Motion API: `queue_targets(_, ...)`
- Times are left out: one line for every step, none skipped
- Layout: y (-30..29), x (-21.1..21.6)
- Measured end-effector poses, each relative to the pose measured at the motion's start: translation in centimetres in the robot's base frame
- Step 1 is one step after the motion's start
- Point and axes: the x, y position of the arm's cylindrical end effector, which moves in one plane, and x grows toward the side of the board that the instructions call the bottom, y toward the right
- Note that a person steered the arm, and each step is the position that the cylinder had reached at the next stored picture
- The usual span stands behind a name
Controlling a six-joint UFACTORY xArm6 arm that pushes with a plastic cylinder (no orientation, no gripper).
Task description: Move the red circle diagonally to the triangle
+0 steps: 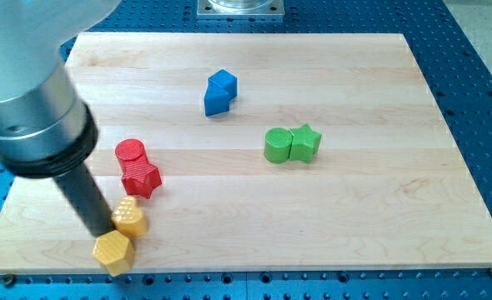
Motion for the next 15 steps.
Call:
queue_targets(0.5, -2.6)
queue_targets(-3.7, -4.4)
queue_targets(-5.1, -8.3)
queue_targets(-4.4, -10.5)
queue_targets(-4.2, -11.0)
queue_targets(-1.5, -11.0)
queue_targets(-0.5, -11.0)
queue_targets(3.3, -11.0)
queue_targets(2.5, -13.4)
queue_targets(2.8, -17.2)
queue_targets(-4.0, -14.7)
queue_targets(-7.2, -10.1)
queue_targets(-4.6, -5.0)
queue_targets(-3.2, -3.4)
queue_targets(-2.5, -4.6)
